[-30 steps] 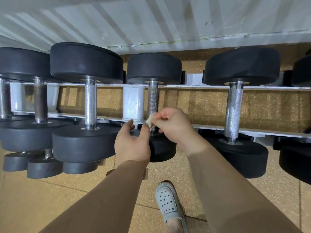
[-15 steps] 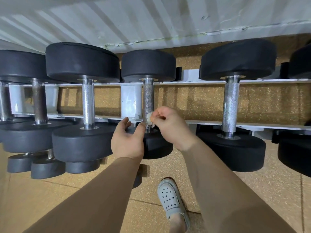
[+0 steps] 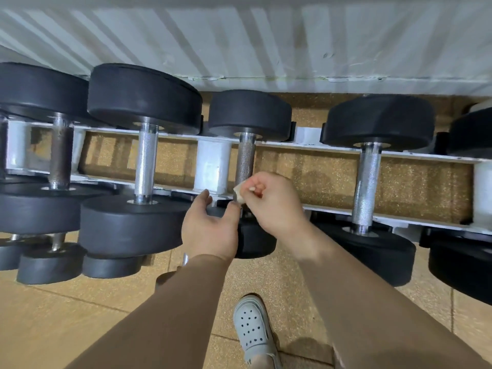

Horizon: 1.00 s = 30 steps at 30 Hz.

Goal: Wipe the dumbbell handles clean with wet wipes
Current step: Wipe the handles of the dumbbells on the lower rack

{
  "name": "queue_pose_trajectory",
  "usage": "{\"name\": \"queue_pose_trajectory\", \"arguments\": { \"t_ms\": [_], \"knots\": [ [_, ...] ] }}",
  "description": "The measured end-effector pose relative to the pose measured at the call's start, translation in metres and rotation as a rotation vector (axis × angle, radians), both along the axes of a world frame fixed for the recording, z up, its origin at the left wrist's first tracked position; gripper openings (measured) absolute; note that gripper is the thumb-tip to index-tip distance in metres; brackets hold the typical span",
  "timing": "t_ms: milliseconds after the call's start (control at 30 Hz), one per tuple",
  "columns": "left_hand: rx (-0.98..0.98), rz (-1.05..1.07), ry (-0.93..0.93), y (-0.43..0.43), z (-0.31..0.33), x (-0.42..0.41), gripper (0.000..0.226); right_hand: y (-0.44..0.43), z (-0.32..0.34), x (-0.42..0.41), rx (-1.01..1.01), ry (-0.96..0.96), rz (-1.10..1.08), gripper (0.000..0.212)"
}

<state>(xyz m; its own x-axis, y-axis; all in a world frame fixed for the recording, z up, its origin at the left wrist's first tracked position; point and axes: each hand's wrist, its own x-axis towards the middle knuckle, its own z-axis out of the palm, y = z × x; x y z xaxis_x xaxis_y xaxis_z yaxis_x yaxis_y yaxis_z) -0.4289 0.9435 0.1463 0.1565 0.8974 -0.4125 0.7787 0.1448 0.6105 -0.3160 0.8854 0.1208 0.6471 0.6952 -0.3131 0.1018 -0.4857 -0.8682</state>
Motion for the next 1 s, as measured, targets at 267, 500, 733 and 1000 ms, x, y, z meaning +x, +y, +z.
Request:
{"name": "queue_pose_trajectory", "arguments": {
  "t_ms": [267, 500, 733, 1000],
  "knots": [
    [0.037, -0.04, 0.001, -0.003, -0.003, 0.001, 0.071, 0.026, 0.01, 0.018, 0.039, -0.429, 0.034, 0.026],
    [0.097, -0.125, 0.024, -0.014, 0.005, 0.003, 0.065, 0.026, 0.021, 0.027, -0.274, -0.823, 0.501, 0.023],
    [0.006, -0.349, -0.06, -0.004, 0.0, -0.031, 0.07, 0.039, 0.029, 0.012, -0.442, -0.994, 0.563, 0.02],
    [-0.017, -0.457, -0.064, -0.001, -0.001, -0.041, 0.073, 0.049, 0.047, 0.019, -0.534, -1.025, 0.593, 0.014]
  ]
}}
